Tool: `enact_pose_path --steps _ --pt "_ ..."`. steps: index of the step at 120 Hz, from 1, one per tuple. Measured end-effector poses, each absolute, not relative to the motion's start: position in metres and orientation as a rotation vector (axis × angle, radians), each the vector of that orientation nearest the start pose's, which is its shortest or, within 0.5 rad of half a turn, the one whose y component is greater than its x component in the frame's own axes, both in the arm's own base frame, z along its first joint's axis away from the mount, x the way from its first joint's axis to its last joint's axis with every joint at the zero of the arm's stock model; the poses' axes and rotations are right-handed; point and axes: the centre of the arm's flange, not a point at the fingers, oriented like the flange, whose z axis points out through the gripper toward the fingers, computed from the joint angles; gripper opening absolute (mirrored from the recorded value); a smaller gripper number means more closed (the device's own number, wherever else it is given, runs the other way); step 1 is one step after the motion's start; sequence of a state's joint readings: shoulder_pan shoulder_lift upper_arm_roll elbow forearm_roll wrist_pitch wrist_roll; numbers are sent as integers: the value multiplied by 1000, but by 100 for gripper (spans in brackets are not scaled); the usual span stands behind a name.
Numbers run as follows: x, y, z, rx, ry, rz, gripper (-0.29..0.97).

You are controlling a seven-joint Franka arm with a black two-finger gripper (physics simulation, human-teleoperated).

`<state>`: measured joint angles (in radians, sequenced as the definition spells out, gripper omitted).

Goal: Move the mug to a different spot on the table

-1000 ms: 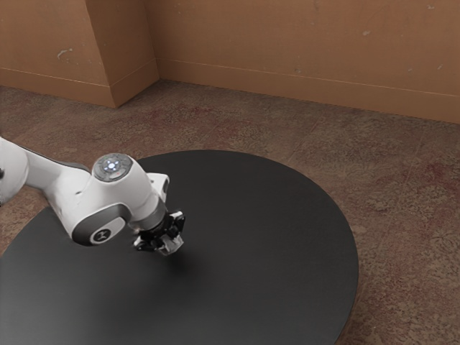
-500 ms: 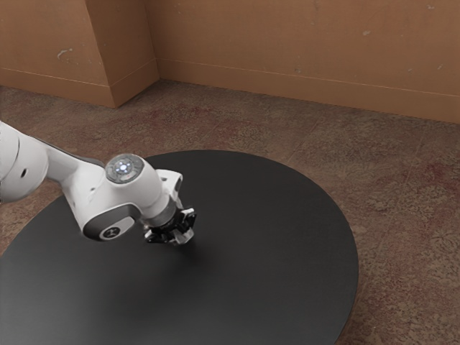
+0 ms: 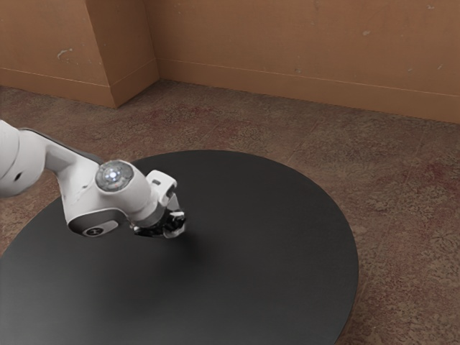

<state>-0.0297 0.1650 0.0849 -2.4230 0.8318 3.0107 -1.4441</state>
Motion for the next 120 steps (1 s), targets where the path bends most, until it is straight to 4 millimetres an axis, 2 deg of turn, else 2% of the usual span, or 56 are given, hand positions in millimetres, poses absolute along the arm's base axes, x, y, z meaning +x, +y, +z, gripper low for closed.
enact_pose_path --steps 26,48,66,79,104,112,120 --pt "507 -9 261 -2883 -989 -726 -5" --pt "506 -8 256 -2886 -962 -714 -4" --pt "505 -9 255 -2891 -953 -714 29" --pt "502 -10 252 -2894 -953 -700 44" --pt "482 -16 245 -2898 -961 -647 59" --pt "476 -19 251 -2894 -960 -651 61" --pt "471 -22 266 -2882 -960 -679 63"
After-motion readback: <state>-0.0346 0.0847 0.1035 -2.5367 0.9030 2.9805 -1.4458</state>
